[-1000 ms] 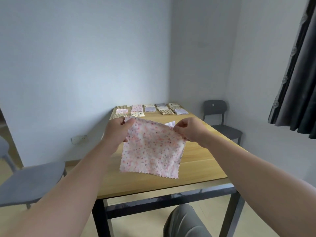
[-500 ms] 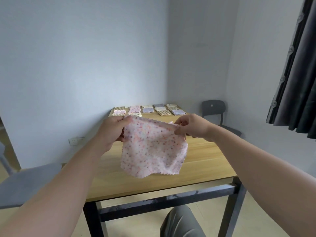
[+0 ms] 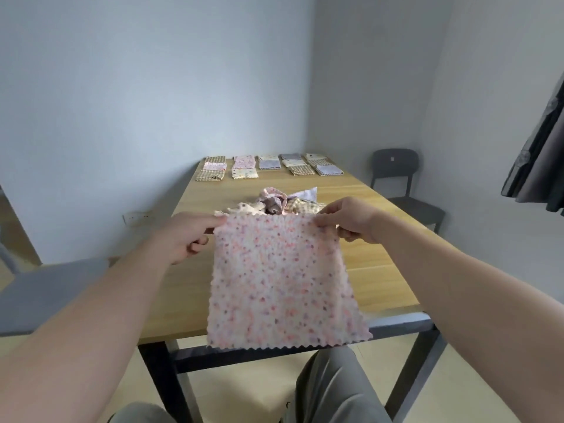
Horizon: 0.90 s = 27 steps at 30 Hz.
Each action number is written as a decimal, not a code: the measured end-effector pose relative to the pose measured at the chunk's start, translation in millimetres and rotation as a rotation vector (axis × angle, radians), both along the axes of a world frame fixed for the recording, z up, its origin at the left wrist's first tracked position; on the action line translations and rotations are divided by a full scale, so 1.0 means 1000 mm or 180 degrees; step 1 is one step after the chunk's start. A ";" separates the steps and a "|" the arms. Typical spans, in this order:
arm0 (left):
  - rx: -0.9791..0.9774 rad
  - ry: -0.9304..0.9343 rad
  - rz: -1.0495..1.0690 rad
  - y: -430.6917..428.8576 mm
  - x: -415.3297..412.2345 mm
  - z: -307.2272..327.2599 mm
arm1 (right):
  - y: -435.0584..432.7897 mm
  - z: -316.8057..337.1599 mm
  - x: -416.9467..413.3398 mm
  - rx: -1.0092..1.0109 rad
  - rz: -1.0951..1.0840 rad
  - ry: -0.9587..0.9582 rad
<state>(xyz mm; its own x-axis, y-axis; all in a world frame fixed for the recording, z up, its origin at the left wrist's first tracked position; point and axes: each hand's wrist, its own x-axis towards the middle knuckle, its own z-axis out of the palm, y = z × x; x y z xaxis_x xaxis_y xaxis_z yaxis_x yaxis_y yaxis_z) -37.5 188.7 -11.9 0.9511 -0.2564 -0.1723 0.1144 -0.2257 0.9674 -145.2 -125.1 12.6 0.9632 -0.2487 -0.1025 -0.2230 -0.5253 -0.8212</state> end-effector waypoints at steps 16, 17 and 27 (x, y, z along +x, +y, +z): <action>-0.0694 0.0146 0.0353 -0.039 0.084 -0.051 | -0.017 -0.068 0.098 0.0404 -0.0492 -0.0488; -0.0697 0.0082 0.0330 -0.038 0.084 -0.053 | -0.018 -0.070 0.098 0.0276 -0.0493 -0.0615; 0.0178 -0.0979 0.0186 -0.017 0.038 -0.089 | -0.011 -0.109 0.040 -0.0704 -0.0197 -0.1230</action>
